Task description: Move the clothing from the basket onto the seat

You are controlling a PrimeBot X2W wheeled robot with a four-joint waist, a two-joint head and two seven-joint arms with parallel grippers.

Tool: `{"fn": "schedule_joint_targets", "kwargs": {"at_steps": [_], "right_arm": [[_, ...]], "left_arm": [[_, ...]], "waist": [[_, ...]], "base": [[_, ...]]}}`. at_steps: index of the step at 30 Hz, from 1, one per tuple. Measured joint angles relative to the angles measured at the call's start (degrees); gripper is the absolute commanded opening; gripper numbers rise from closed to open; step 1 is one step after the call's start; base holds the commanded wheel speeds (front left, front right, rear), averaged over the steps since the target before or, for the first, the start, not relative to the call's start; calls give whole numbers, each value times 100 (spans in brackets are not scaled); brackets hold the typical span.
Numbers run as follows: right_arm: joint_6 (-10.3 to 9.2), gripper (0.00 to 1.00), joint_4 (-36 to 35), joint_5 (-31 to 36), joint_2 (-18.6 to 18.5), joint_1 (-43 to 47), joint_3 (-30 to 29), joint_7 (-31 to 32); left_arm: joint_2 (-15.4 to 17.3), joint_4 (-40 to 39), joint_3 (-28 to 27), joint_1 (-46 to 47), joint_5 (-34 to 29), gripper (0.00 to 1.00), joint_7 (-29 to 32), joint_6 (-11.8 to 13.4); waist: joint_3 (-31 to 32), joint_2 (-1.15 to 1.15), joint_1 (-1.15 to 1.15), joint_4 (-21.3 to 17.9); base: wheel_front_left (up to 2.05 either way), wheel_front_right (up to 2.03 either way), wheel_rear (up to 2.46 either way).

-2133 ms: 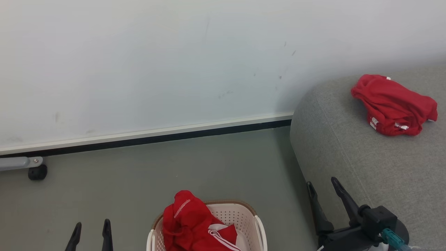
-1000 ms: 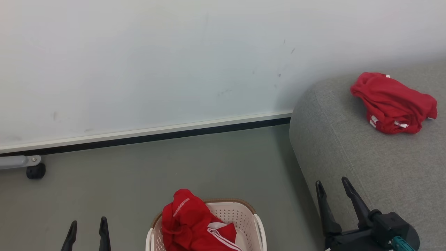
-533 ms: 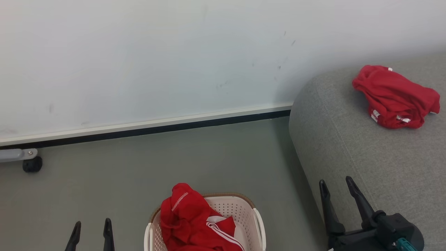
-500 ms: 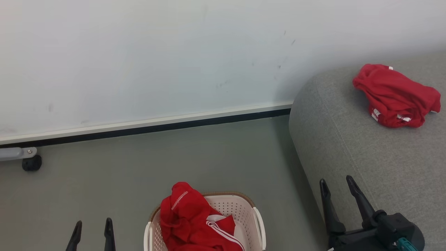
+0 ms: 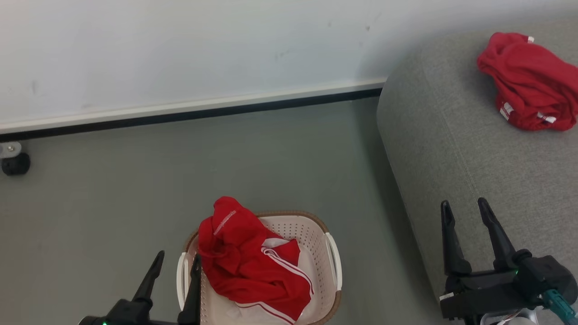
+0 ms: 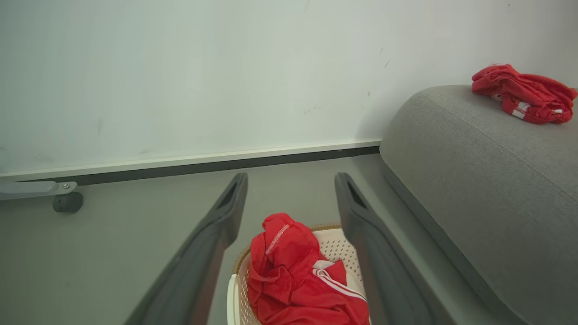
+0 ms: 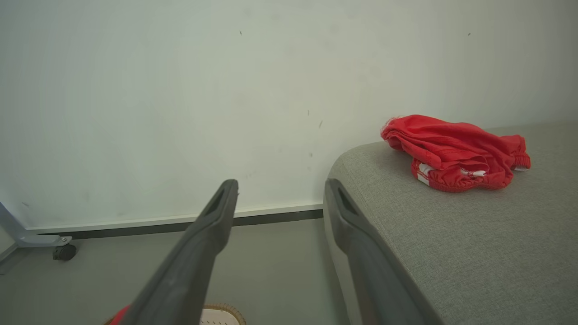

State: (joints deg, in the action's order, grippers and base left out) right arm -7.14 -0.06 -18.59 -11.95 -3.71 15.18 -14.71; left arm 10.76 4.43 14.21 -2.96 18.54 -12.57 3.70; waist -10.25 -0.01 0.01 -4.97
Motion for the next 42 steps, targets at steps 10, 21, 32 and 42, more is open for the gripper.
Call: {"fn": "schedule_joint_targets", "kwargs": {"at_steps": [10,21,32,42], "right_arm": [[-1,100,-309,137,22,-424,-190,-1],[-1,100,-549,360,45,-1050,-191,-1],[-1,100,-816,444,216,-1558,-197,-1],[-1,100,-1118,452,359,-1974,-283,-2]], "left_arm": [[-285,840,751,1092,-448,100,312,-328],[-374,1878,1243,1997,-856,100,602,-631],[-385,2811,1538,2856,-1261,100,911,-733],[-250,3327,1585,3608,-1527,100,1103,-777]], "waist": [[-906,-1,1,-93],[-1835,0,0,-225],[-2771,-1,0,-403],[-3538,-1,-1,-598]], "base": [[0,0,0],[0,0,0],[0,0,0],[0,0,0]]}}
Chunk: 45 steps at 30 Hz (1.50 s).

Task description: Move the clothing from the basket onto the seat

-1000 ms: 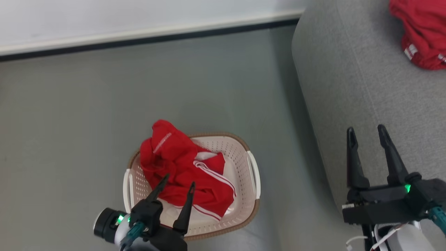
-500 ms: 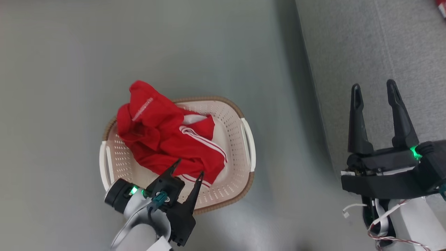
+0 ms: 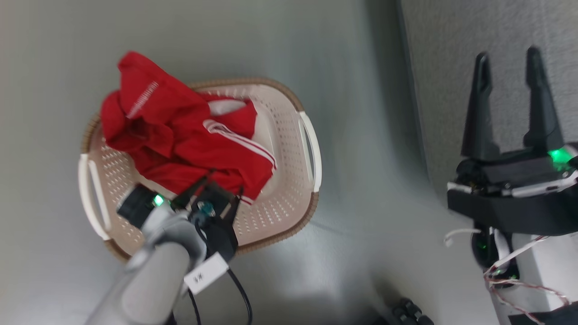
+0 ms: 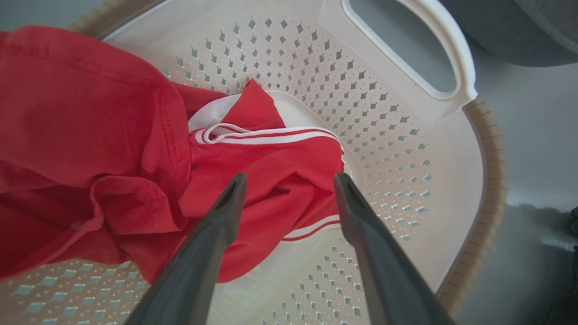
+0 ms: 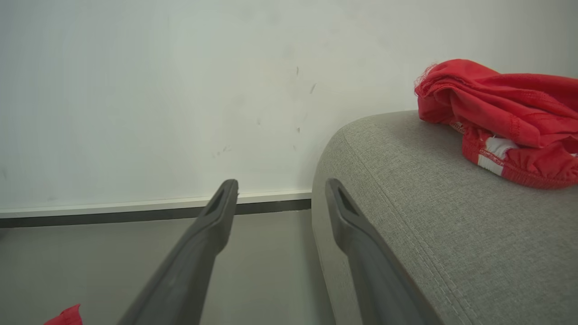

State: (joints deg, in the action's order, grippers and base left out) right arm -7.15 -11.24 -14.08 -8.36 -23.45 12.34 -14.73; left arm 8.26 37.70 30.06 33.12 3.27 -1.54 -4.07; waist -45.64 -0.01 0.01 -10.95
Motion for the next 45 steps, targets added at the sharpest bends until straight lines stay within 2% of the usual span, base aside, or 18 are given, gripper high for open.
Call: {"fn": "schedule_joint_targets", "kwargs": {"at_steps": [6,17,38,39,40,42,43,45], "right_arm": [[0,100,-188,11,73,-317,-116,0],[0,100,-220,92,111,-524,-271,-1],[9,100,-347,355,158,-385,-324,-2],[9,100,-347,355,158,-372,-327,-2],[9,100,-352,356,158,-373,-332,-2],[9,100,-365,381,164,-374,-336,-2],[9,100,-368,388,169,-374,-336,-2],[10,100,-369,389,177,-375,-337,-2]], "left_arm": [[124,227,3,517,-99,100,78,-51],[34,775,51,1004,-145,100,35,-54],[-255,1712,222,1671,-387,100,-192,15],[-272,1755,230,1704,-389,87,-192,53],[-283,1782,245,1727,-401,50,-192,62],[-303,1920,271,1778,-444,7,-192,63],[-303,1945,261,1803,-443,0,-214,74],[-310,1956,246,1851,-435,0,-268,101]], "waist": [[-517,0,0,-109],[-1259,0,0,-207],[-1455,1,-1,-149],[-1456,1,-1,-146],[-1456,1,-1,-143],[-1459,1,-1,-131],[-1459,1,-1,-127],[-1457,1,-1,-117]], "base": [[0,0,0],[0,0,0],[0,0,0],[0,0,0],[0,0,0],[0,0,0],[0,0,0],[0,0,0]]}}
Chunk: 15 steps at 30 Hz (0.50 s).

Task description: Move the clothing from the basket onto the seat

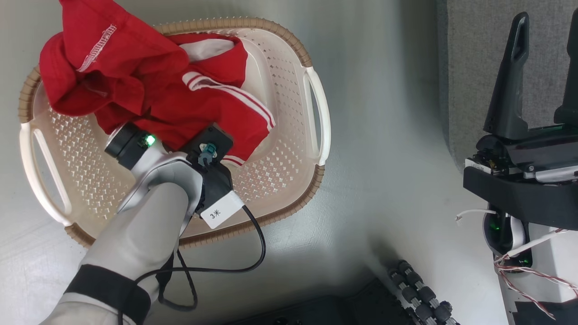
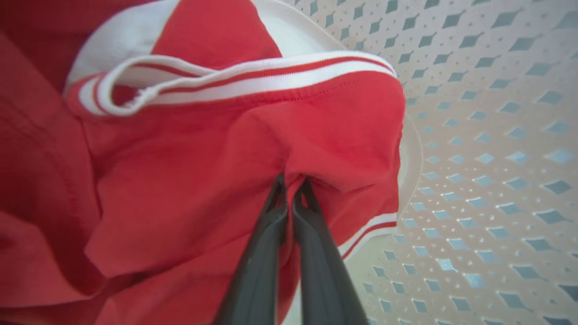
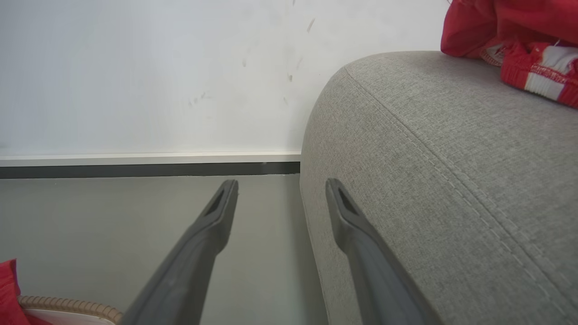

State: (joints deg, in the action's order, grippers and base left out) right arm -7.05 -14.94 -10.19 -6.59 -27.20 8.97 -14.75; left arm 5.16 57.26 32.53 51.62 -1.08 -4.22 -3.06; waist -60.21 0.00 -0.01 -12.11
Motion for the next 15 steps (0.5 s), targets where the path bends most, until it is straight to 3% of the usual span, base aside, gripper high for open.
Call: {"fn": "schedule_joint_targets", "kwargs": {"at_steps": [15], "right_arm": [[102,100,349,-2,86,-187,-49,-3]], "left_arm": [[-108,-199,-310,202,443,0,-940,-56]], "waist": [[220,0,1,77]], "base": [[0,0,0]]}}
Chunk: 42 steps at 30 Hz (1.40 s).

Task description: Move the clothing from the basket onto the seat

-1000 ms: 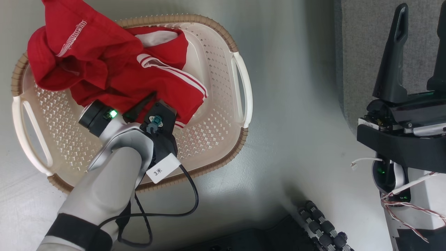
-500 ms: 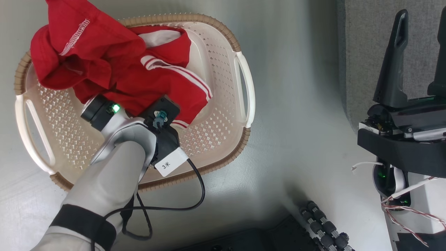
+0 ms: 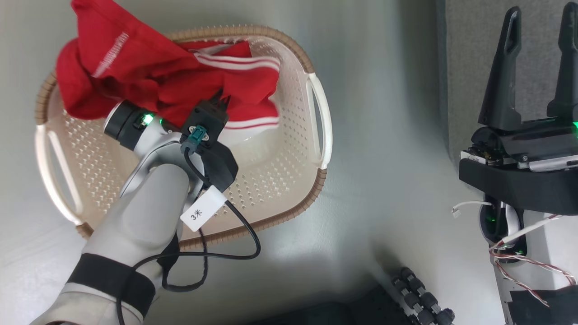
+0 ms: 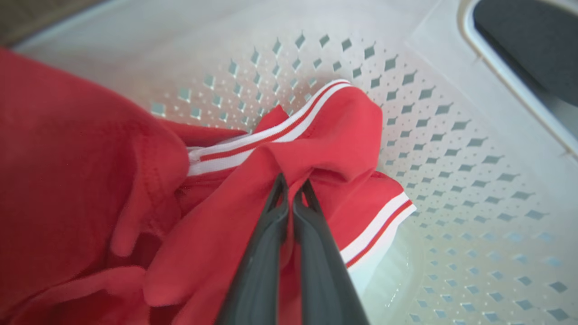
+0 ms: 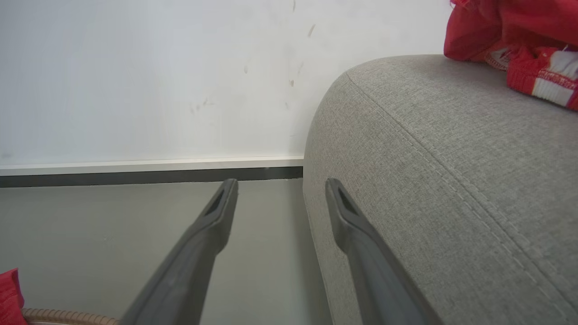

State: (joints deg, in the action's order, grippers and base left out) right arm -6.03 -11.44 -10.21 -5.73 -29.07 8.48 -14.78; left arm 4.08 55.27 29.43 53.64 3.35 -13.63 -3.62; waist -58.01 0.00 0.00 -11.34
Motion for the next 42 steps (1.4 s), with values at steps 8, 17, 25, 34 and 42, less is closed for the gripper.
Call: {"fn": "schedule_joint_targets", "kwargs": {"at_steps": [8,17,25,34,42], "right_arm": [[57,100,438,0,4,26,-85,0],[151,100,862,0,-10,188,-188,0],[209,100,1232,-1,-25,418,-246,1],[337,100,1596,-2,-26,513,-267,1],[504,100,1961,-1,-22,491,-163,2]], "left_arm": [[-42,-371,-89,-348,231,0,-68,-92],[-64,-1039,-156,-844,432,0,-68,-159],[-65,-1772,-345,-1422,727,0,-68,-201],[13,-2468,-668,-1905,972,0,-68,-202],[177,-2888,-869,-1905,1039,0,-68,-244]], "waist": [[472,0,0,114],[1083,0,-1,256],[1742,0,-1,406],[2509,0,-1,532],[3200,1,-1,608]], "base": [[0,0,0],[0,0,0],[0,0,0],[0,0,0],[0,0,0]]}}
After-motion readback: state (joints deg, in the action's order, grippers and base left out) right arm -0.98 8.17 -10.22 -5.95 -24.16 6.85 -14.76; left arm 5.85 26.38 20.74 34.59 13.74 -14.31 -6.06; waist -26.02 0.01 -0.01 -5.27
